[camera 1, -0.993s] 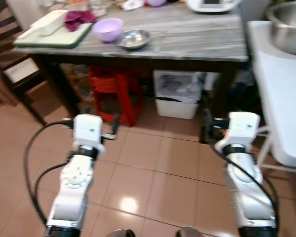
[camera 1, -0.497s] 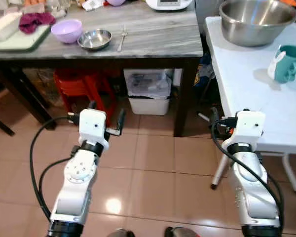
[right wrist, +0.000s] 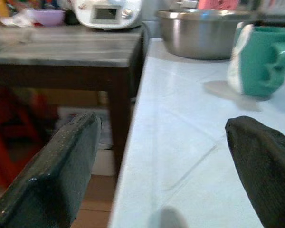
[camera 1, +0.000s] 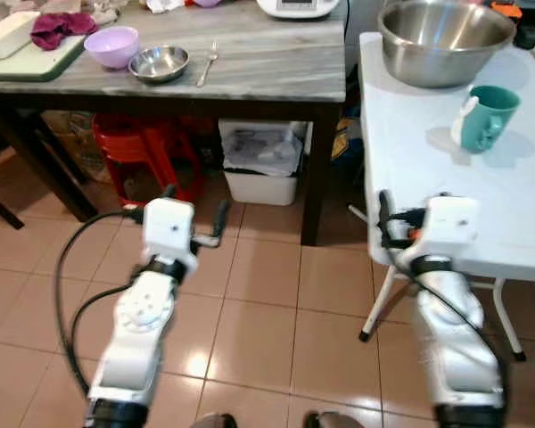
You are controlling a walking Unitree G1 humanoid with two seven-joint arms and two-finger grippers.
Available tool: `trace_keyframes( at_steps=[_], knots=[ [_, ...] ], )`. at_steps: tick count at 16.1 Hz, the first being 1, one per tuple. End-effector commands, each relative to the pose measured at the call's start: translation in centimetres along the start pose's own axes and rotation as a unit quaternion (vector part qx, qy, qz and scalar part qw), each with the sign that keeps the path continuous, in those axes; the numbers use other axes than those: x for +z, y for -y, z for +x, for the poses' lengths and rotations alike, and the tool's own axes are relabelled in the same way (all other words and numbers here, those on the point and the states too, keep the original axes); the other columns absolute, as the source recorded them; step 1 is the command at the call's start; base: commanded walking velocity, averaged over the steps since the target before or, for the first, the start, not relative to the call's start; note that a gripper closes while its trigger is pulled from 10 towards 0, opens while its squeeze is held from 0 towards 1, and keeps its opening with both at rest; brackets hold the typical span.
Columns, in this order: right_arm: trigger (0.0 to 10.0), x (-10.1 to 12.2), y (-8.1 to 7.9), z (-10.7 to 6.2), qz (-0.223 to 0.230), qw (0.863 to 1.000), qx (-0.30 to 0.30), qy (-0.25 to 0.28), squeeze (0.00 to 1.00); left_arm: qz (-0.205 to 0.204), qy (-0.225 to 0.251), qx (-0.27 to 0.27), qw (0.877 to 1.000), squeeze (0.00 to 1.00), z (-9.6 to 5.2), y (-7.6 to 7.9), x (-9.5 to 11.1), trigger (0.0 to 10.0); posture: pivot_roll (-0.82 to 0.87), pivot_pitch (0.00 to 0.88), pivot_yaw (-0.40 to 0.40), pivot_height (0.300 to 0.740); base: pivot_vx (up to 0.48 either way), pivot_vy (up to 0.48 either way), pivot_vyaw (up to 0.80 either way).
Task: Setting the table
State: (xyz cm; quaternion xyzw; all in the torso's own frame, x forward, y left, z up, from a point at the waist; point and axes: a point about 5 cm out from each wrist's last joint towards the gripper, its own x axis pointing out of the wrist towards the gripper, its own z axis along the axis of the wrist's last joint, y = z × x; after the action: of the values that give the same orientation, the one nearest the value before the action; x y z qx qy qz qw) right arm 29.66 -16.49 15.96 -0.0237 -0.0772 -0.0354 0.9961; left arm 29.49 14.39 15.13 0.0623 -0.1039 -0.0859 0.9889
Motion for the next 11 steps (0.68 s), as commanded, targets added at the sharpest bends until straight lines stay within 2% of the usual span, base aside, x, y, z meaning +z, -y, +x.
trace_keyframes(
  at_steps=[1, 9, 11],
  knots=[
    [10.0, 0.29, 0.37, -0.10, -0.005, 1.000, -0.007, 0.007, 0.00, -0.003, -0.001, -0.002, 1.000, 0.00, -0.08, 0.05, -0.03, 10.0, -0.17, 0.162, 0.079, 0.740, 0.000, -0.296, 0.00],
    [10.0, 0.13, 0.21, -0.05, -0.004, 1.000, -0.006, 0.003, 0.00, -0.002, -0.003, -0.010, 1.000, 0.00, -0.05, 0.18, -0.10, 10.0, -0.17, 0.166, 0.079, 0.740, 0.000, -0.344, 0.00],
    [10.0, 0.01, 0.22, -0.07, -0.001, 1.000, -0.007, 0.001, 0.00, -0.002, -0.003, -0.011, 1.000, 0.00, -0.03, 0.27, -0.07, 10.0, -0.17, 0.167, 0.081, 0.740, 0.000, 0.000, 0.00]
  ],
)
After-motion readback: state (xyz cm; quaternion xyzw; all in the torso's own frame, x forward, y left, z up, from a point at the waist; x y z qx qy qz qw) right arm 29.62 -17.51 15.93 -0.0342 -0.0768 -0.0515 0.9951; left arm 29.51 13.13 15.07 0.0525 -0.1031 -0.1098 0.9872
